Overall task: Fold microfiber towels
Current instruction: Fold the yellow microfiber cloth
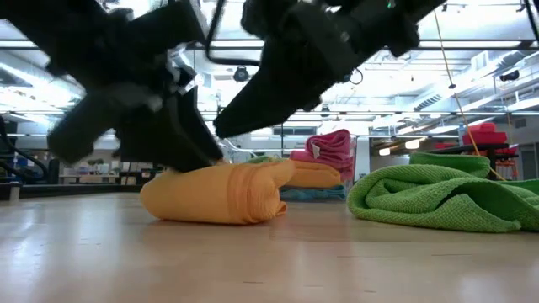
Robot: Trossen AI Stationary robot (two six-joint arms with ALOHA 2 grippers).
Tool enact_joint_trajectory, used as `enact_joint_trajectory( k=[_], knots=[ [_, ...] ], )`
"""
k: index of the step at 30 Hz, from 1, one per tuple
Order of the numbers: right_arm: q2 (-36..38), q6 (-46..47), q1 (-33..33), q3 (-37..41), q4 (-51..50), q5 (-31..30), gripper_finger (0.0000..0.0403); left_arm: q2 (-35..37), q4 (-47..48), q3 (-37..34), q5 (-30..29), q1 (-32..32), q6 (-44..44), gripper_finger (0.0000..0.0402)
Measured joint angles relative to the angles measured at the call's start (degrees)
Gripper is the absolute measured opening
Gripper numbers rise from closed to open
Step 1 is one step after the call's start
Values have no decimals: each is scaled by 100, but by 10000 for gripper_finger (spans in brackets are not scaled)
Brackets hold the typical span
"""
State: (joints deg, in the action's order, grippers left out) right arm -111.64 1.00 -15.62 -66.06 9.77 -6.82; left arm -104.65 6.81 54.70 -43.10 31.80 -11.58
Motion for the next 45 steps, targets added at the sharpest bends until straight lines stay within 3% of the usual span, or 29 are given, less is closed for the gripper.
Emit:
enact_joint_trajectory(
  k=[8,16,31,38,45],
  knots=[
    [-433,52,54,44,-117,-354,267,412,343,6,107,151,-21,238],
    [-696,620,219,11,-211,-248,267,632,400,8,870,248,-512,211],
    [-133,435,151,44,-519,-278,267,6,512,11,1036,220,-869,172],
    [-185,401,268,80,-594,-316,267,7,502,9,1035,316,-544,171],
    [-185,900,463,352,-524,-322,267,20,344,134,900,489,421,166]
  ],
)
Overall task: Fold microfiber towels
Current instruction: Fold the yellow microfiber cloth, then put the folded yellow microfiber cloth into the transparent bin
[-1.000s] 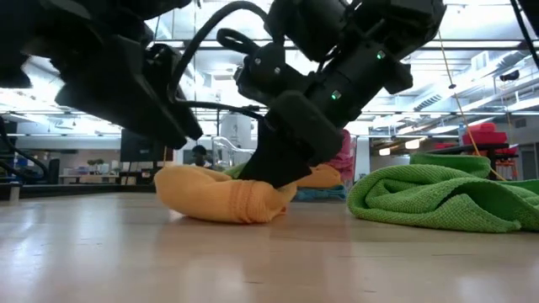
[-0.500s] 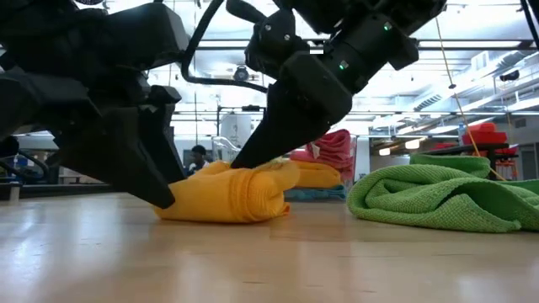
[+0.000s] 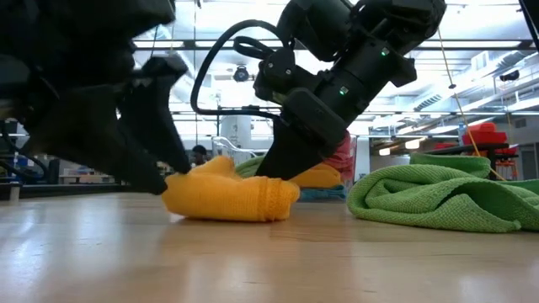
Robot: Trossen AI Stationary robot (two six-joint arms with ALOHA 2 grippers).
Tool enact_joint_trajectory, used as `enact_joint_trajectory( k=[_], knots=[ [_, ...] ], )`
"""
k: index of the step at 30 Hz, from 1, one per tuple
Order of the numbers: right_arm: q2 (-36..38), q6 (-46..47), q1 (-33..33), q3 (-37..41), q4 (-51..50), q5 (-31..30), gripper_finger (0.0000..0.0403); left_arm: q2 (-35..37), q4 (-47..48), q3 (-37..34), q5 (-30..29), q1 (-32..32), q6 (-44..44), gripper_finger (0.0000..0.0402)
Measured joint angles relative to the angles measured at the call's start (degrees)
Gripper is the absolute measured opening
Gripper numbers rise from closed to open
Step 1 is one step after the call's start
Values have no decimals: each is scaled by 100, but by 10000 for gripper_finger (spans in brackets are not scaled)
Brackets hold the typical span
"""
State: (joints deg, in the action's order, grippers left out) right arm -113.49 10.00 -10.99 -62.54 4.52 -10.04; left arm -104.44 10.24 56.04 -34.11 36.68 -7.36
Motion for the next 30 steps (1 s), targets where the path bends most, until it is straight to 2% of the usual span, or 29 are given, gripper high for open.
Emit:
enact_joint_trajectory(
  k=[4,12,15,19,23,30],
  knots=[
    [0,281,5,4,21,-17,267,4,-1,69,-409,54,522,185],
    [0,655,5,4,-126,1,267,-59,206,76,-439,-19,949,274],
    [0,655,9,4,-133,153,267,-59,521,73,-613,-9,1158,293],
    [23,654,27,-20,-159,445,267,-59,718,72,-1071,29,1770,294],
    [192,671,76,-20,-244,769,267,-59,728,71,-1084,33,2419,283],
    [664,515,63,-25,-356,768,267,-59,727,69,-1084,-24,2871,271]
  ],
)
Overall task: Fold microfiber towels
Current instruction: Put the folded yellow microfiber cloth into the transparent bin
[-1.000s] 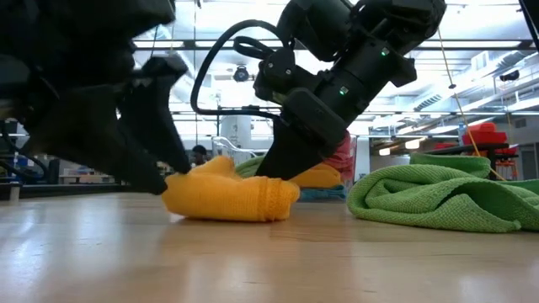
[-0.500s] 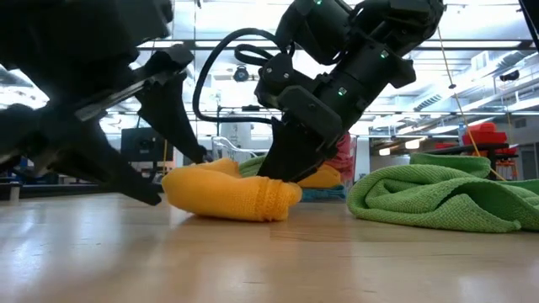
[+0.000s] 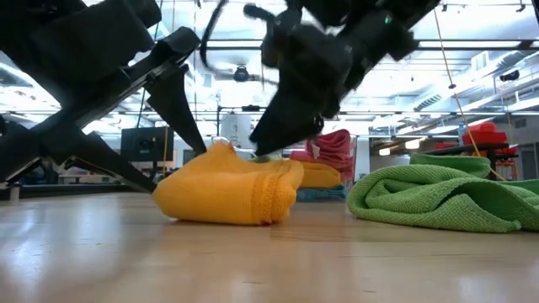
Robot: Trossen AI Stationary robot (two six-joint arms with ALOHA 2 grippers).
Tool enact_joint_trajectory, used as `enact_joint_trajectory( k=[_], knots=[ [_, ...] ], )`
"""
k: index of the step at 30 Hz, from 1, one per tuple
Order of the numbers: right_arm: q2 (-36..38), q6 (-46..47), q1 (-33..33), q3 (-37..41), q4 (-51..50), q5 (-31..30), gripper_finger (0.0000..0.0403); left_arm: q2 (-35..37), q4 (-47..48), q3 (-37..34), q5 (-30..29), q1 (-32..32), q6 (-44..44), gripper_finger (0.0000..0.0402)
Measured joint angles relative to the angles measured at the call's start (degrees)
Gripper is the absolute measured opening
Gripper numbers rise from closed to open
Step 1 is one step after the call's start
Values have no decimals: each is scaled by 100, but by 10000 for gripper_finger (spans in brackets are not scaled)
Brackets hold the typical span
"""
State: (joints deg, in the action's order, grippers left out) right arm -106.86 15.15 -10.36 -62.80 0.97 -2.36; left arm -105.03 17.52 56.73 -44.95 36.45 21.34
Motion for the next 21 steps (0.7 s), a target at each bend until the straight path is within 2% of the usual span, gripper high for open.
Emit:
enact_joint_trajectory(
  k=[3,9,17,21],
  knots=[
    [211,-399,-195,-3,77,-174,267,0,0,0,30,-75,-2,271],
    [214,-1098,-815,-9,449,-1277,267,0,28,-17,690,-429,19,270],
    [161,-489,-845,110,197,-1173,267,2,-384,-279,728,-640,695,270],
    [-69,-431,-836,218,470,-1136,267,3,-559,-328,752,-708,779,270]
  ],
)
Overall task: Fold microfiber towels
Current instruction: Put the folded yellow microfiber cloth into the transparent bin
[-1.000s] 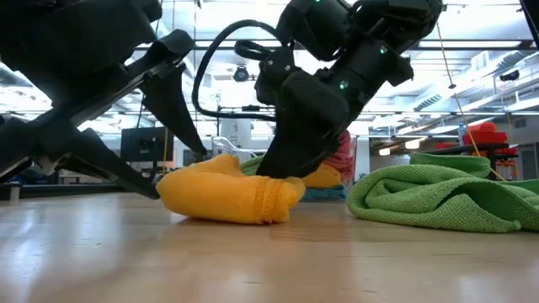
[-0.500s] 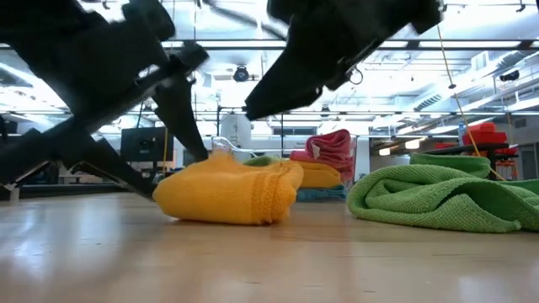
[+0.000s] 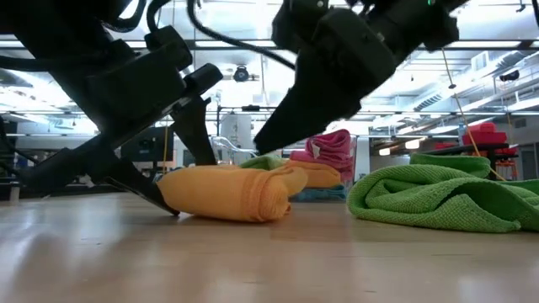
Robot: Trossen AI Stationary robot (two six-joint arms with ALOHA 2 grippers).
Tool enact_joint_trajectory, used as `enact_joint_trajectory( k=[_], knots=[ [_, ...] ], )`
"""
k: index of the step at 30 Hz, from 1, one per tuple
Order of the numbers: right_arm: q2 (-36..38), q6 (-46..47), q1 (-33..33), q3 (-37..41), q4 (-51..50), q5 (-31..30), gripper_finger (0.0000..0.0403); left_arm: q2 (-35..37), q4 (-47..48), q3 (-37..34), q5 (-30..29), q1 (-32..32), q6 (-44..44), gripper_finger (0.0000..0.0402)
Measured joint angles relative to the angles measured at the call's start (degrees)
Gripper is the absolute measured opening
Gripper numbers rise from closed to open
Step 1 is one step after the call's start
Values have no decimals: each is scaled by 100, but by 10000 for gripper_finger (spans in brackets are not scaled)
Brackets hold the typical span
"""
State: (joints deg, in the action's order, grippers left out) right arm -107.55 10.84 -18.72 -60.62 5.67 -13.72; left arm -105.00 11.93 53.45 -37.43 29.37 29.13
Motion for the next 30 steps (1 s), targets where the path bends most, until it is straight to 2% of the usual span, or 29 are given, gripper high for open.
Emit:
enact_joint_trajectory(
  k=[5,9,13,18,23,27,30],
  knots=[
    [-364,170,63,4,134,79,267,1,-143,-52,109,-33,-211,260],
    [-457,283,174,13,130,143,267,0,-268,-61,253,-38,-652,230],
    [-457,313,225,9,178,182,267,-14,-463,-63,421,-38,-1017,176],
    [-314,101,160,-135,-52,133,267,-14,-740,-63,822,-35,-1388,90],
    [-114,-382,-132,-275,-12,-446,267,3,-800,-57,902,-33,-1719,18],
    [-55,-915,-397,-368,-3,-511,267,122,-793,-57,977,-78,-2058,18],
    [-102,-1406,-646,-369,4,-1005,267,239,-797,-19,1063,-220,-2422,42]
  ],
)
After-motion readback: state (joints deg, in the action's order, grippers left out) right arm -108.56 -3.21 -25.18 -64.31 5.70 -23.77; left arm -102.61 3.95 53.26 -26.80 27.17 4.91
